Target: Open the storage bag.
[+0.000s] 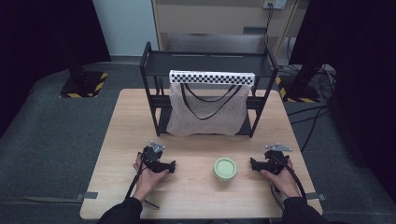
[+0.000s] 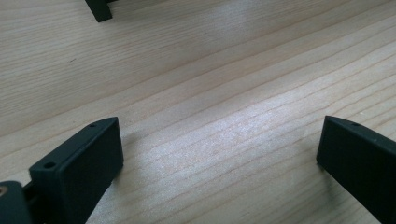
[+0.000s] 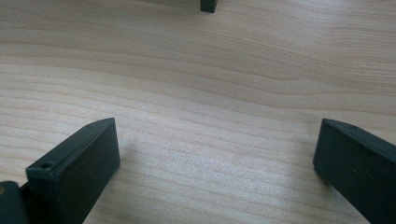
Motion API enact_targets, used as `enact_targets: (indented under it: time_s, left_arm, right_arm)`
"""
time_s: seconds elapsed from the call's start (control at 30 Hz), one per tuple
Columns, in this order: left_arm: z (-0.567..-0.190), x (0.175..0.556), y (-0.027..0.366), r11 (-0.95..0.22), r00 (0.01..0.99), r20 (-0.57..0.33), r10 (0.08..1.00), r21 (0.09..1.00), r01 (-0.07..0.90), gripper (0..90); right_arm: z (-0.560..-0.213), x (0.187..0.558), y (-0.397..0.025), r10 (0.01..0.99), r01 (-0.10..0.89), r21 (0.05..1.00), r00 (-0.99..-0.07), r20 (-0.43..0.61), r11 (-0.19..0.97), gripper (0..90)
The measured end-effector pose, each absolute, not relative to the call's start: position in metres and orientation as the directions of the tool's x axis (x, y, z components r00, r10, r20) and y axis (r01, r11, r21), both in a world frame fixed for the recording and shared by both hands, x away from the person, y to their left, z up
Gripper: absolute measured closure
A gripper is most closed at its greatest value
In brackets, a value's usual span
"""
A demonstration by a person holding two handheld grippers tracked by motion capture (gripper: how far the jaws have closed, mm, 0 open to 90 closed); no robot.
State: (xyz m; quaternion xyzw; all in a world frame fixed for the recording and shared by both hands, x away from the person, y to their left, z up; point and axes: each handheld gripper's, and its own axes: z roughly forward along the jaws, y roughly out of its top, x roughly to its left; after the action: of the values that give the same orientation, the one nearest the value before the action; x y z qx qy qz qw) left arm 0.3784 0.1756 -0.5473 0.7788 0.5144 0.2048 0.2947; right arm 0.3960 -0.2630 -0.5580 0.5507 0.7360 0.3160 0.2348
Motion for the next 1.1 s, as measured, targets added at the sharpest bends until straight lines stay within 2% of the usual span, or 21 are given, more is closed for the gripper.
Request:
enact_targets:
  time_s: [0.47,0.6,0.97,1.1]
  left_arm:
    - [-0.543,0.377,0.177,-0.295,0.392,0.005,0.92,0.666,0.685,4.8]
    - [-0.535,0.375,0.174,-0.337,0.412,0.056,0.909,0.68,0.651,4.8]
    - [-0.52,0.371,0.173,-0.371,0.435,0.105,0.894,0.717,0.59,5.1]
    - [-0.512,0.369,0.169,-0.409,0.455,0.149,0.878,0.728,0.55,5.1]
  right_arm:
    - [-0.558,0.396,-0.263,0.959,0.662,0.724,-0.283,0.002,0.194,0.8]
    - [-0.558,0.396,-0.263,0.959,0.662,0.724,-0.283,0.003,0.194,0.8]
    - [-0.558,0.396,-0.263,0.959,0.662,0.724,-0.283,0.003,0.193,0.8]
    - [-0.558,0.396,-0.263,0.959,0.662,0.724,-0.282,0.003,0.193,0.8]
